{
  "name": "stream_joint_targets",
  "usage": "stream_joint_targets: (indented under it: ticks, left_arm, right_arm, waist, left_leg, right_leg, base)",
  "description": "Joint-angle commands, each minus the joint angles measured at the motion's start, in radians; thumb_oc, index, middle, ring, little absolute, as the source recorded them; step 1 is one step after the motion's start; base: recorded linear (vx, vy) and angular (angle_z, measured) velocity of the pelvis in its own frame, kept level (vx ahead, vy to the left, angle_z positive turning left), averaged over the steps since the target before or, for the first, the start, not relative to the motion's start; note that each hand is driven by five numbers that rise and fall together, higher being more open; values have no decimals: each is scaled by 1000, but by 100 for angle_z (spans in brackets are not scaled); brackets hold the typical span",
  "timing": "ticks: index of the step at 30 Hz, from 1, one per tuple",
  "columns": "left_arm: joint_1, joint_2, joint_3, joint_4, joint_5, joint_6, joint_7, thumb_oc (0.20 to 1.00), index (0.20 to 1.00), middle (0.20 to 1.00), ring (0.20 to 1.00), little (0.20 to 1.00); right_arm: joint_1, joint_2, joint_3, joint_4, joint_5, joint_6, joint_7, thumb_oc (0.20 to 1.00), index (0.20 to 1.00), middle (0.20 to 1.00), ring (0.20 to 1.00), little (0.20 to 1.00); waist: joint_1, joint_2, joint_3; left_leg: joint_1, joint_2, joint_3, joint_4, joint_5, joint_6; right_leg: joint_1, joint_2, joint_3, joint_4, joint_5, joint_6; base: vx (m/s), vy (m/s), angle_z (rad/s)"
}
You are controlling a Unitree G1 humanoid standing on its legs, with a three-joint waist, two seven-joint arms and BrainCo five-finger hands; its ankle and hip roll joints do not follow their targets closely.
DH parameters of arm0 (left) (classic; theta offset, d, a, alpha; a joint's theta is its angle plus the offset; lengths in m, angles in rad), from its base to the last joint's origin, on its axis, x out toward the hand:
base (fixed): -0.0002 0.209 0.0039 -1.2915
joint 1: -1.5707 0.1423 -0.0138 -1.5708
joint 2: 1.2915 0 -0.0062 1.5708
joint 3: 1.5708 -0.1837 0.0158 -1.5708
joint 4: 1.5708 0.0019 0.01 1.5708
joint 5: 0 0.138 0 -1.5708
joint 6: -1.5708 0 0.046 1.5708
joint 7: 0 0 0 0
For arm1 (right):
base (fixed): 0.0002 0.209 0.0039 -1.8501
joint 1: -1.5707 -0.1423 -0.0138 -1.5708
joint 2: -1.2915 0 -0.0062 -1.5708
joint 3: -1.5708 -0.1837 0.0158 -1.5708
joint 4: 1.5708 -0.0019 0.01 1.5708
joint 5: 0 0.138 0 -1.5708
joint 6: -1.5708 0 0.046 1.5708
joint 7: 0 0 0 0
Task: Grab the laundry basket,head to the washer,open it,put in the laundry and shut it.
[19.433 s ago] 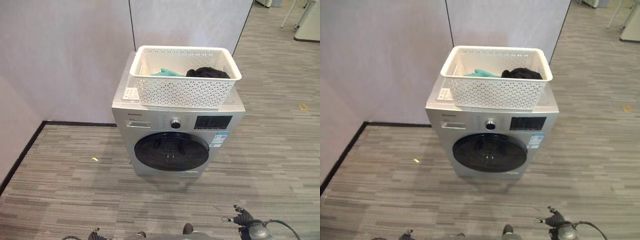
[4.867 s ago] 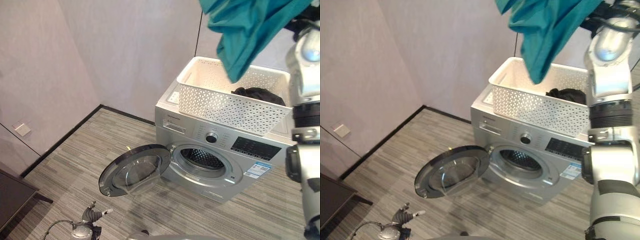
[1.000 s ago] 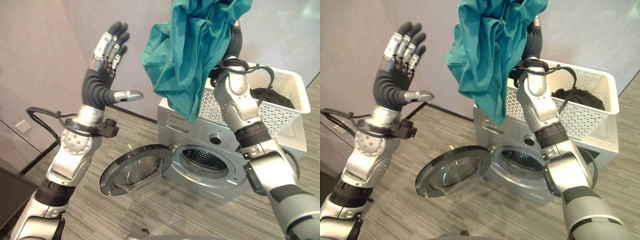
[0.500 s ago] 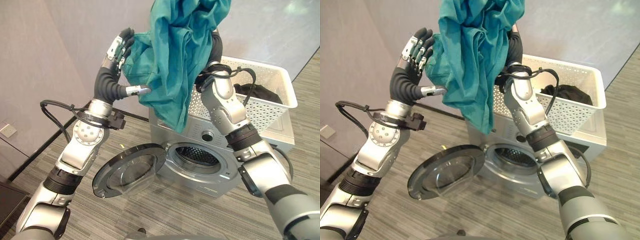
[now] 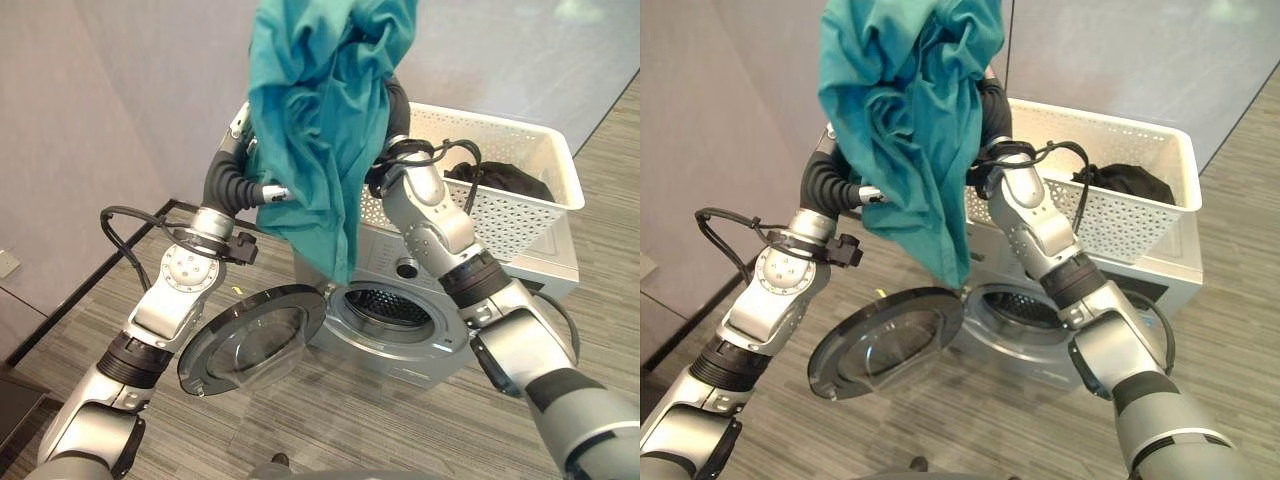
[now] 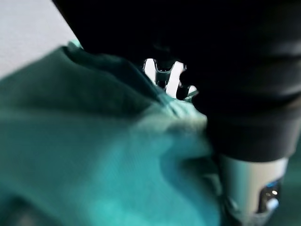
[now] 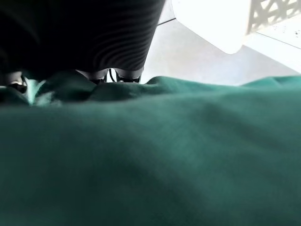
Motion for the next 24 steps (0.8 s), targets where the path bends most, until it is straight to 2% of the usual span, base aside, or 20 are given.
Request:
stream_joint_targets:
  ticks: [1, 10, 16, 18, 19, 20, 21, 23, 24]
  left_arm:
    - [-148, 38, -27, 47, -45, -24, 1, 1000, 1000, 1000, 1000, 1000]
    - [-213, 40, -86, 70, -43, -15, -24, 1000, 1000, 1000, 1000, 1000]
    - [-341, 52, -233, 118, -110, -7, -83, 1000, 1000, 1000, 1000, 1000]
    - [-394, 13, -306, 160, -180, 1, -108, 1000, 1000, 1000, 1000, 1000]
    - [-405, 6, -325, 162, -195, 5, -118, 655, 655, 655, 655, 655]
    - [-409, 4, -335, 160, -200, 6, -123, 561, 561, 561, 561, 561]
    - [-417, -3, -349, 166, -205, 8, -126, 369, 369, 369, 369, 369]
    - [-423, -12, -362, 170, -210, 9, -129, 369, 369, 369, 369, 369]
    - [-426, -14, -364, 173, -211, 8, -127, 200, 200, 200, 200, 200]
  right_arm:
    - [-155, 34, 3, -28, 15, -36, 31, 200, 200, 200, 200, 200]
    - [-177, 38, 89, -20, -12, -3, 87, 200, 200, 200, 200, 200]
    - [-293, -18, 275, 35, -12, 44, 183, 200, 200, 200, 200, 200]
    - [-331, -39, 318, 75, -27, 44, 178, 200, 200, 200, 200, 200]
    - [-333, -36, 318, 84, -23, 45, 182, 200, 200, 200, 200, 200]
    - [-333, -33, 318, 90, -20, 43, 183, 200, 200, 200, 200, 200]
    - [-334, -29, 317, 103, -20, 41, 180, 200, 200, 200, 200, 200]
    - [-329, -17, 314, 108, -11, 40, 180, 200, 200, 200, 200, 200]
    - [-327, -14, 315, 107, -9, 41, 182, 200, 200, 200, 200, 200]
  waist:
    - [-2, -85, -36]
    - [-5, -91, -36]
    - [-9, -98, -33]
    - [-13, -100, -35]
    - [-13, -101, -35]
    - [-12, -102, -36]
    - [-12, -102, -36]
    - [-13, -102, -38]
    - [-13, -102, -38]
  left_leg:
    - [-22, 25, 0, -12, 23, -10]
    - [-24, 27, 1, -12, 25, -12]
    - [-30, 26, -6, -12, 33, -13]
    - [-32, 24, -10, -12, 35, -13]
    - [-32, 22, -11, -12, 34, -12]
    - [-32, 21, -12, -12, 34, -12]
    - [-32, 20, -13, -12, 33, -11]
    - [-32, 19, -12, -12, 32, -11]
    - [-31, 19, -12, -12, 32, -11]
  right_leg:
    - [15, -56, 63, -3, 16, 53]
    - [13, -56, 63, -3, 17, 53]
    - [9, -56, 59, -3, 22, 57]
    - [11, -57, 57, -3, 25, 60]
    - [11, -58, 56, -3, 25, 60]
    - [10, -58, 55, -3, 26, 60]
    - [10, -59, 54, -3, 26, 61]
    - [10, -60, 55, -3, 26, 61]
    - [10, -60, 55, -3, 27, 61]
  base:
    - [0, 0, 0]
    - [0, 0, 0]
    - [0, 0, 0]
    - [0, 0, 0]
    - [-7, 1, 4]
    - [0, 0, 0]
    - [0, 0, 0]
    - [0, 0, 0]
    - [0, 0, 0]
